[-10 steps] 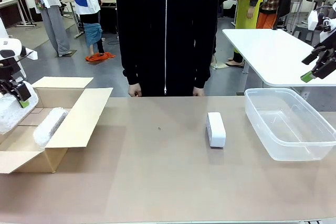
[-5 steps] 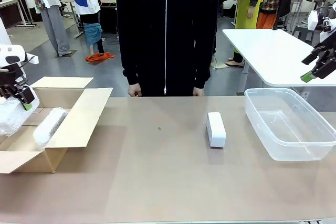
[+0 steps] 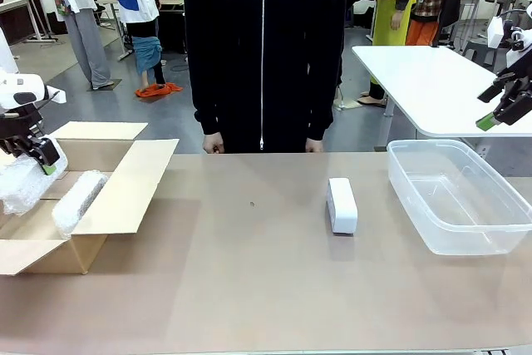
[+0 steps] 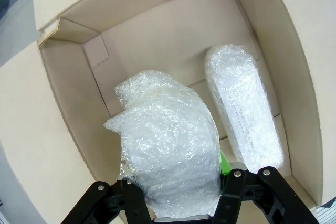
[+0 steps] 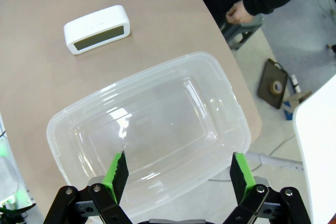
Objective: Separate and place wrapped and unwrapped clocks.
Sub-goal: If the picked Digital clock is wrapped, place it in the Package Box ; if not, place it in the Organizing box.
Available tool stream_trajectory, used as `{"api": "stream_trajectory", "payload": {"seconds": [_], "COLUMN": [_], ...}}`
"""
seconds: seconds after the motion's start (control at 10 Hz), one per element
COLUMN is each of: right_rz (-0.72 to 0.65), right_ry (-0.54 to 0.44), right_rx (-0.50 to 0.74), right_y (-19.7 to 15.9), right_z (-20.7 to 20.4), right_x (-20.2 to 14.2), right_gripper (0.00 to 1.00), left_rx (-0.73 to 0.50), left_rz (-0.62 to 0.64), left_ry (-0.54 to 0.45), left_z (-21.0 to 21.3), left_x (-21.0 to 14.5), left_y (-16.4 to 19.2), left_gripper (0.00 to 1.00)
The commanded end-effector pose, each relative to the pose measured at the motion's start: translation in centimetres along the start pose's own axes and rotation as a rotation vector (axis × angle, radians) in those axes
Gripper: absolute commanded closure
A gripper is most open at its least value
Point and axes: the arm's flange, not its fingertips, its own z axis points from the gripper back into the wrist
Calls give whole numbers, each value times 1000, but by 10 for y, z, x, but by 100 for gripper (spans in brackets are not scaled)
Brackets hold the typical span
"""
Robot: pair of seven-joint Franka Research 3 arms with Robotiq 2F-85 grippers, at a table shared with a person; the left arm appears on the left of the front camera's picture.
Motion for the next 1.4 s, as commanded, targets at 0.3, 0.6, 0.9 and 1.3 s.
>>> {"api": "stream_trajectory", "payload": {"seconds": [0.3,0.6,0.9,1.3], "right_rz": [2,2,2,2], "right_ry": [-13,-13,-13,-13], "right_rx": [7,7,7,7], "right_y": [-1,-1,-1,-1], "right_z": [-1,-1,-1,-1], "right_x": [-1,-1,-1,-1], "right_gripper": [0,0,0,0], "left_rx": [4,-2,-18,1], "left_rz": [13,-92,-103,-94], "left_ry": [6,44,159,172], "left_z": [3,0,-13,-13], "left_x": [-2,14,37,39], "left_y": [1,-28,-41,-37], "left_gripper": [46,46,26,3]}}
